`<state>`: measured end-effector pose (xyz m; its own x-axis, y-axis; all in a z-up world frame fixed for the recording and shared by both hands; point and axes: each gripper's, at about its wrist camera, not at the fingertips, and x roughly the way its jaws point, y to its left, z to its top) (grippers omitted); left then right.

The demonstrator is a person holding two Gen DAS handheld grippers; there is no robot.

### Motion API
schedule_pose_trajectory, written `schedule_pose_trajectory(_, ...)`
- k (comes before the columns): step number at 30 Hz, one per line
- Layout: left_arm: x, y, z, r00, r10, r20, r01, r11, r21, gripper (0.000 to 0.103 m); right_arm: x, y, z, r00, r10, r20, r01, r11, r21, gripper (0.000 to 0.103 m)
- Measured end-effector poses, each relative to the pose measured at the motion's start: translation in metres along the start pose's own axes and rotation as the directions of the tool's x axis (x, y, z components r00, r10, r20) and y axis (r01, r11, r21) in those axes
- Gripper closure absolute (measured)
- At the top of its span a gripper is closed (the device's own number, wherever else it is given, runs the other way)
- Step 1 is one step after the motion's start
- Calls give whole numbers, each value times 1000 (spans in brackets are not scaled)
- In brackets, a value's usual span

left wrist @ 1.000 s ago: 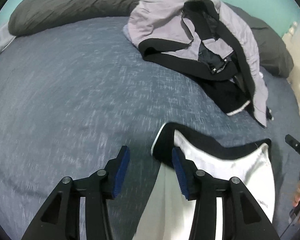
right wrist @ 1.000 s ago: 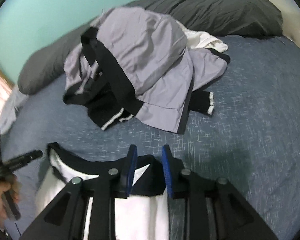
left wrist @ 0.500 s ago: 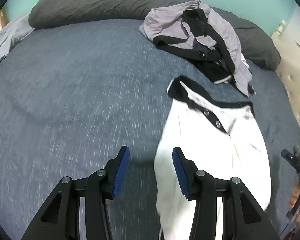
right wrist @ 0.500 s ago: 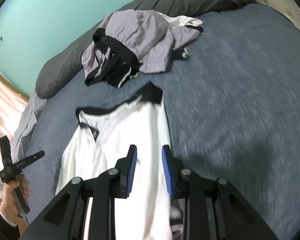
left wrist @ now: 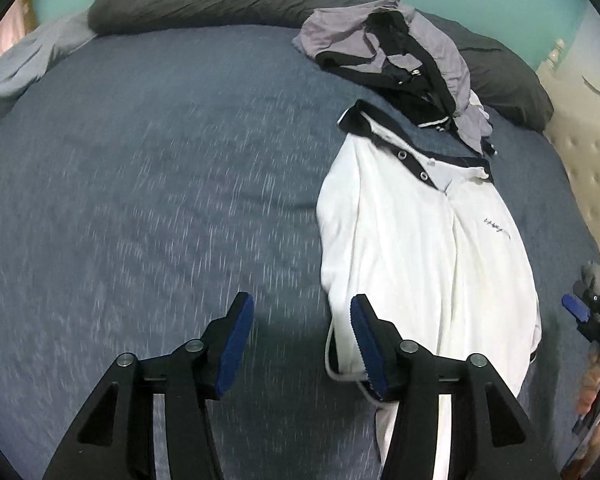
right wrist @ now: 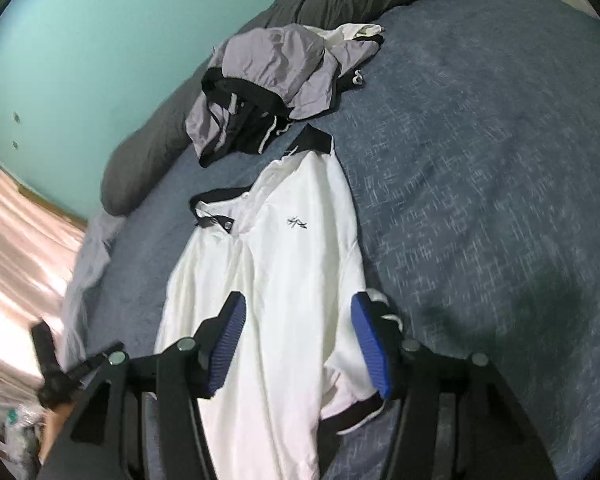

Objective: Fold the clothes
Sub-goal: 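Move the left tool to the shirt's black-trimmed sleeve hem, then close the left tool on the sleeve hem and pull it across the shirt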

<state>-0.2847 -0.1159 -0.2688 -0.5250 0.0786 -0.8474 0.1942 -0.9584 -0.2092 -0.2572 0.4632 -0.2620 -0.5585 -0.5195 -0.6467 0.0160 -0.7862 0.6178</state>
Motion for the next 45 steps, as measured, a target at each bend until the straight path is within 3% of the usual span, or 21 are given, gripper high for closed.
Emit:
schedule_pose_trajectory(11,10,12,-51,999,-40,14,41,997,-65,46,-12,-30,-28,999,10,44,-12,999,42,47)
schedule_pose_trajectory(18,29,11,-69,998,-58,-6,58,997,-55,46,-10,-42,-48,998,31,62,-35,997,70,47)
schedule_pose_trajectory(29,23,-11,-61,997,-70,39,68,996,51,46,-4,-50,-65,995,75,70,-81,992,96,47)
schedule_pose_trajectory(37,31,-25,-68,995,-94,30,90,988,127,47,0,-53,-66,995,69,70,-77,991,109,47)
schedule_pose_trajectory(41,28,-30,-65,994,-93,60,82,983,164,55,1,-54,-67,995,69,67,-77,990,115,47)
schedule_pose_trajectory(45,28,-31,-63,993,-98,62,86,980,181,78,3,-55,-68,996,69,63,-77,990,122,47)
